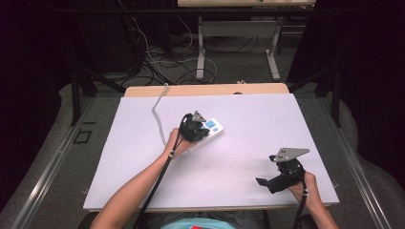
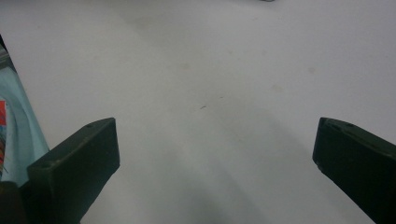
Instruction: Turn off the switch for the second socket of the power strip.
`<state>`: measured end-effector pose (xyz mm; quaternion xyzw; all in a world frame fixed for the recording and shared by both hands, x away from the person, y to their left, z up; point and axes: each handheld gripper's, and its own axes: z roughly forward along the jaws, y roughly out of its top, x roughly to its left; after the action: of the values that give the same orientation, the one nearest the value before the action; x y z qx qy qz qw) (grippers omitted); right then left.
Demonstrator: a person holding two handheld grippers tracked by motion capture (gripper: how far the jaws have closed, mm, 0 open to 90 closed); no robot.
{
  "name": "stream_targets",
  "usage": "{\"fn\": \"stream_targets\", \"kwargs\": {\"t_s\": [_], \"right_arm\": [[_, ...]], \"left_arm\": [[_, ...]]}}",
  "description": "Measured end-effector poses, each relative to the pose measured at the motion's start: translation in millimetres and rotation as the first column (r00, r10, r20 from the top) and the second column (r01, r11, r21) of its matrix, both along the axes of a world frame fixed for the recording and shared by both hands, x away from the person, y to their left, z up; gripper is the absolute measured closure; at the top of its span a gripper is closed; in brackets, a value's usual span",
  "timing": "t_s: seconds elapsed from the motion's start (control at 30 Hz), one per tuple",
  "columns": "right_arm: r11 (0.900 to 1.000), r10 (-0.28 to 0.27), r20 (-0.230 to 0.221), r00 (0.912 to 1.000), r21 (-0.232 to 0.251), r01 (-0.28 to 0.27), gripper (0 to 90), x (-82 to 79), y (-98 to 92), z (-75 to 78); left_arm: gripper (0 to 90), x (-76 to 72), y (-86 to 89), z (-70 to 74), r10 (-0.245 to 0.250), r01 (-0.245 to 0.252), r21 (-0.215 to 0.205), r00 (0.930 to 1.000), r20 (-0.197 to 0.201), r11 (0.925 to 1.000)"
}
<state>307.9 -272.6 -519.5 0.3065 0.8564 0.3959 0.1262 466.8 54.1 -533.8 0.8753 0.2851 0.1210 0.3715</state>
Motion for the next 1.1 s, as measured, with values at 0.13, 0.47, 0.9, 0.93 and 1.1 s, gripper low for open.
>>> {"fn": "stream_targets", "kwargs": {"t_s": [0.13,0.47,0.9,0.93,1.1], "right_arm": [[1.000,-0.002,-0.006,1.0000,-0.003,0.002,0.1,-0.3,-0.2,0.5],[1.000,0.001,-0.010,1.0000,-0.005,-0.001,0.1,0.1,-0.3,0.2],[1.000,0.011,0.004,0.9999,-0.004,-0.011,0.1,0.8,-0.2,-0.2],[1.000,0.011,0.004,0.9999,-0.005,-0.011,0.1,0.8,-0.2,-0.1],[1.000,0.011,0.000,0.9999,-0.007,-0.011,0.1,0.7,-0.2,0.0]], "left_arm": [[90.0,-1.5,-1.4,-0.5,0.003,-0.003,0.004,0.9999,0.017,1.0000],[90.0,-2.1,-0.6,0.4,-0.003,0.003,0.015,1.0000,0.004,0.9999],[90.0,-2.9,-1.0,-1.4,0.003,-0.003,0.009,0.9998,0.019,1.0000],[90.0,-3.1,-1.2,-1.5,0.004,-0.004,0.010,0.9998,0.022,0.9999],[90.0,-3.0,-1.4,-1.9,-0.003,0.003,0.017,0.9997,0.024,0.9998]]}}
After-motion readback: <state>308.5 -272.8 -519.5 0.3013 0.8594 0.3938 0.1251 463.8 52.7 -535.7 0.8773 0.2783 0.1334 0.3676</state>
